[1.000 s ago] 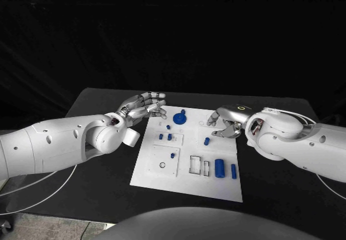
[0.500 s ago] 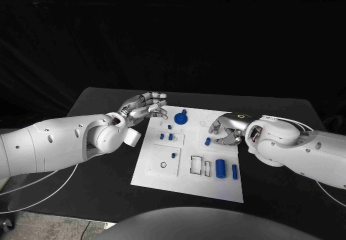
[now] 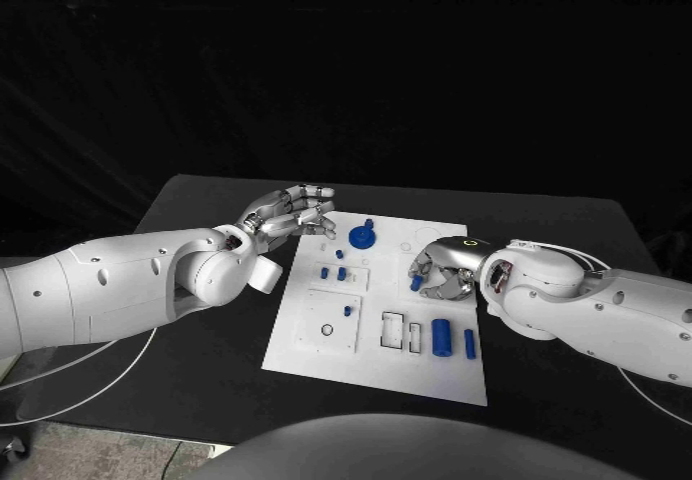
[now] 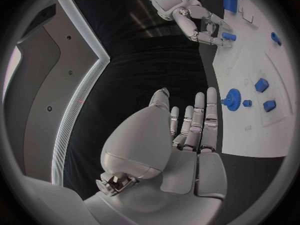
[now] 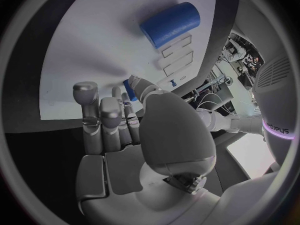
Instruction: Assemble the parts on the task board
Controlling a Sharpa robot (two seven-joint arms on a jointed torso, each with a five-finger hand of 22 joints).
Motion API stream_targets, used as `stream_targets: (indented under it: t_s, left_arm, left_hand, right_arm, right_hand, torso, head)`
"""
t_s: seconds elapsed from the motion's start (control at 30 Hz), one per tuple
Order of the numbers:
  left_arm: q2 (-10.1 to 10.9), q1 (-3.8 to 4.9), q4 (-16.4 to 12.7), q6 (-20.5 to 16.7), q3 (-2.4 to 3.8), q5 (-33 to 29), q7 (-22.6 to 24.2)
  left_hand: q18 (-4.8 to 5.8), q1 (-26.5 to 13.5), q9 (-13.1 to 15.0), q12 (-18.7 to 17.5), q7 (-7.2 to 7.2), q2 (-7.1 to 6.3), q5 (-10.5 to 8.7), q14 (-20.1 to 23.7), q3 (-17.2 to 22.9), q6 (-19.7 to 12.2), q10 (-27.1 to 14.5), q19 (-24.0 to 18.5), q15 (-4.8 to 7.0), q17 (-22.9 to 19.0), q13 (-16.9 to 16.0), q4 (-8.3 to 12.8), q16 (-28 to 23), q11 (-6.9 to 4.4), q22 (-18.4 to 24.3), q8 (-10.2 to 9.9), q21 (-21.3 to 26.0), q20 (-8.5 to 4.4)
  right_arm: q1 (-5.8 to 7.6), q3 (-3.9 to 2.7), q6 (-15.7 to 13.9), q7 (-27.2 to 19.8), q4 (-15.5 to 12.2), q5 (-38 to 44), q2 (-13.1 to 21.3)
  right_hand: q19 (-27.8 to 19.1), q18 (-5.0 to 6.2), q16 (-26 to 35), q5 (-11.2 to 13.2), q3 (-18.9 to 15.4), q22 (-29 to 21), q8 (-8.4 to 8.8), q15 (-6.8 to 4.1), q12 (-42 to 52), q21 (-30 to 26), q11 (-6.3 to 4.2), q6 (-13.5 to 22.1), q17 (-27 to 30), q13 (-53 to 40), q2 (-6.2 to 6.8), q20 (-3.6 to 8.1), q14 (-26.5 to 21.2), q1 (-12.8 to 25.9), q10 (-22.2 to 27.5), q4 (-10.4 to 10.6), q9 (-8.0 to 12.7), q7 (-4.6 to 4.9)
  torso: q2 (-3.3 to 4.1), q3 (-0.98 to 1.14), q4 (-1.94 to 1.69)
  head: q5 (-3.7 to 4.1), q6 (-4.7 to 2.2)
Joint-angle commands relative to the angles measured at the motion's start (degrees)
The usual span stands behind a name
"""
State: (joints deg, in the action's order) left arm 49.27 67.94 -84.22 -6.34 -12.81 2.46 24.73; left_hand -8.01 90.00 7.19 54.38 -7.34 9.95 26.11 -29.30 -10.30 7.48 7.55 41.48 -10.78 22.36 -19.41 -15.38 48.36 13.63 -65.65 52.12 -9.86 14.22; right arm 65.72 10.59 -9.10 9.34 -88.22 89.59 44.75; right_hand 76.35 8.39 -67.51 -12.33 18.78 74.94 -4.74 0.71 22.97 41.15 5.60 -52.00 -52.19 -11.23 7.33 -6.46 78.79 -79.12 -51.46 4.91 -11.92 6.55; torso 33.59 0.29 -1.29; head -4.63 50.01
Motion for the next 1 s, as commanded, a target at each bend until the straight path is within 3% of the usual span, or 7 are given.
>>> stream_targets:
  t_s: [0.03, 0.43, 0.7, 1.0]
  left_arm:
    - [-0.1, -0.02, 0.0, 1.3, 0.03, 0.2, 0.0]
    - [-0.4, -0.04, 0.2, 2.0, 0.03, 0.2, -0.7]
    - [-0.5, -0.08, 0.2, 2.3, 0.03, 0.2, -0.9]
    - [-0.6, -0.13, 0.2, 2.6, 0.02, 0.2, -1.3]
  left_hand:
    - [0.23, 0.0, 0.0, 0.2, -0.06, 0.43, 0.2, 0.4, 0.4, 0.4, 0.0, 0.0, -0.04, -0.1, 0.1, 0.1, 0.2, 0.37, -0.1, -0.4, 0.2, 0.07]
    - [0.3, 0.2, -0.3, 0.3, -0.19, 0.74, 0.5, 0.4, 0.6, 0.6, 0.0, -0.1, -0.1, -0.2, 0.3, 0.1, 0.3, 0.44, -0.2, -0.4, 0.3, 0.05]
    - [0.41, 0.5, -0.7, 0.6, -0.63, 1.22, 0.82, 0.5, 0.8, 1.7, 0.2, -0.1, -0.14, -0.3, 0.8, 0.0, 0.5, 0.43, -0.5, -0.3, 0.3, -0.02]
    - [0.49, 0.6, -1.2, 0.7, -1.01, 1.56, 1.31, 0.6, 1.1, 2.8, 0.3, -0.2, -0.14, -0.5, 1.2, -0.3, 0.6, 0.36, -0.7, -0.5, 0.4, -0.09]
  right_arm:
    - [-0.21, -0.02, -1.1, -2.1, 0.3, -0.5, -0.3]
    - [-0.49, -0.02, -4.1, -3.5, 0.6, -1.3, -0.5]
    - [-0.51, -0.02, -10.3, -4.2, 0.9, 0.0, -0.8]
    - [-0.4, -0.03, -14.2, -4.6, 0.5, 1.1, -0.6]
  right_hand:
    - [0.2, -0.65, 0.0, -0.2, 0.5, 4.8, -0.17, 0.14, -0.3, 0.3, 0.04, -0.9, -0.1, 0.3, -0.13, -0.23, 0.2, -0.7, -0.8, 0.0, 0.1, 0.03]
    - [1.0, -0.85, -1.0, -0.2, 1.5, 5.2, -2.53, -0.55, -1.2, 2.1, -0.87, -6.0, -1.0, 1.6, -0.76, 0.29, 1.0, -1.5, -5.2, 0.4, -0.6, 0.73]
    - [2.1, -1.12, -1.9, 0.9, 1.8, 5.6, -5.56, -2.03, -0.9, 4.5, -2.7, -11.4, -2.2, 1.9, -2.49, 1.52, 2.1, -3.2, -10.9, -0.3, -2.5, -0.49]
    - [2.3, -1.27, -1.7, 0.9, 1.0, 5.7, -6.9, -2.62, -1.9, 5.2, -3.37, -12.9, -2.1, 2.5, -2.9, 2.21, 2.3, -4.2, -13.5, -1.3, -4.1, -0.87]
  torso:
    - [0.02, -0.01, 0.01]
    - [0.04, -0.01, 0.04]
    - [0.01, 0.01, 0.03]
    - [0.03, 0.0, 0.03]
  head:
    - [0.02, -0.01]
    - [0.01, -0.01]
    - [-0.09, -0.01]
    - [-0.48, -0.01]
